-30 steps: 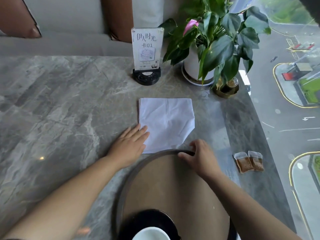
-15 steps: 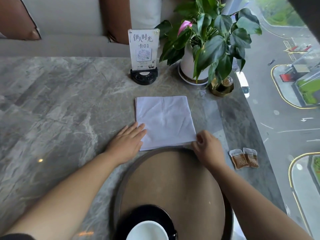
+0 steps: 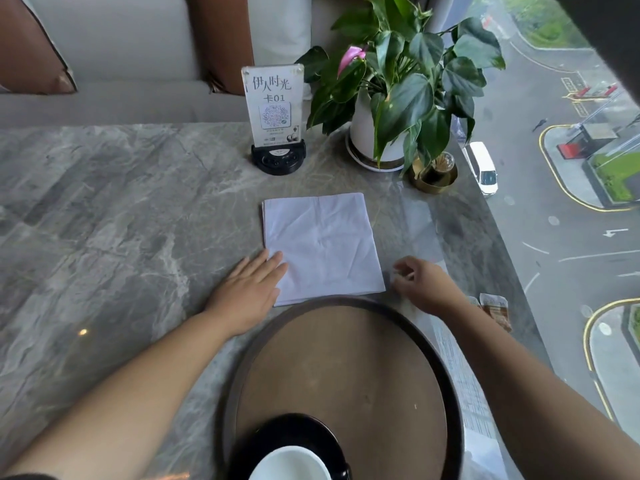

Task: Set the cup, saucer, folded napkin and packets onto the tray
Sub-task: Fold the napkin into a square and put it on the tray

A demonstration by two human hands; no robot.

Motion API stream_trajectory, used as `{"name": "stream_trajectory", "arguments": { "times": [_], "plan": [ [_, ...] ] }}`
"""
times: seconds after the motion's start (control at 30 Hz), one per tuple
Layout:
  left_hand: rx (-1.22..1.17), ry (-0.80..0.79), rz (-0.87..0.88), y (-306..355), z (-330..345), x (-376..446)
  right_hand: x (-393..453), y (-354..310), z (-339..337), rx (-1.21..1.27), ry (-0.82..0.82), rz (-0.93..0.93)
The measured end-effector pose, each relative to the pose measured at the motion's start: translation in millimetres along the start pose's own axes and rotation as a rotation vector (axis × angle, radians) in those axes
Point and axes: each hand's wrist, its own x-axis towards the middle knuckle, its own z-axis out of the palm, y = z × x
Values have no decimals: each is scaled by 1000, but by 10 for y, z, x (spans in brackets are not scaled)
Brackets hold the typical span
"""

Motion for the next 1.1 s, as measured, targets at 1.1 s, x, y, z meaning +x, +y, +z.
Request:
{"name": "stream_trajectory", "arguments": {
  "times": [1.1],
  "plan": [
    [-45, -36, 21, 1704, -414, 736, 265, -5, -415, 1568, 216, 830]
  ]
}}
